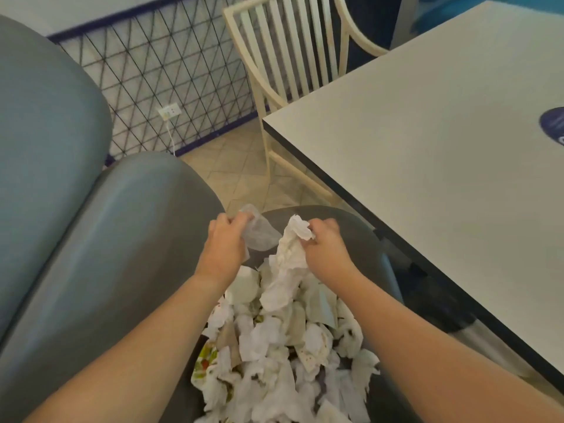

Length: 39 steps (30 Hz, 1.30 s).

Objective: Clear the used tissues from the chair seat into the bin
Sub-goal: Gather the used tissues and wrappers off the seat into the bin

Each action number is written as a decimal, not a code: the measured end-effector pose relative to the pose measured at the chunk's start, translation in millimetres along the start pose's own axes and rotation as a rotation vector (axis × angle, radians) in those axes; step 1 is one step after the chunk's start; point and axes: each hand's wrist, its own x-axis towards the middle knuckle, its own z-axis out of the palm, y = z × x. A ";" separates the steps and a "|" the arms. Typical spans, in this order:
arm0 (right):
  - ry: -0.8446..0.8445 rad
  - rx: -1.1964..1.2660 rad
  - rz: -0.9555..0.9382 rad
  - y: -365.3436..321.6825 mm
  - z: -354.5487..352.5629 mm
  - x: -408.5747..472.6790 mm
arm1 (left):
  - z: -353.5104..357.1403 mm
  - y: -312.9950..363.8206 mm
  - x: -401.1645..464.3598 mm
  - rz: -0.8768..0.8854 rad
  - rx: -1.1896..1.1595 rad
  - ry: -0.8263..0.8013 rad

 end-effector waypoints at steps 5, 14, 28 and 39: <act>0.008 -0.043 -0.074 1.4 -27.0 -48.5 | -20.5 32.0 -48.2 0.036 0.043 0.038; 0.116 -0.052 -0.066 24.1 -93.7 -145.8 | -17.4 109.4 -129.6 0.239 0.040 0.011; 0.496 -0.059 0.161 117.0 -179.0 -323.8 | 56.0 223.6 -248.9 0.511 -0.136 -0.339; 0.724 -0.059 0.317 255.8 -237.7 -476.6 | 170.5 348.8 -372.7 0.827 -0.142 -0.556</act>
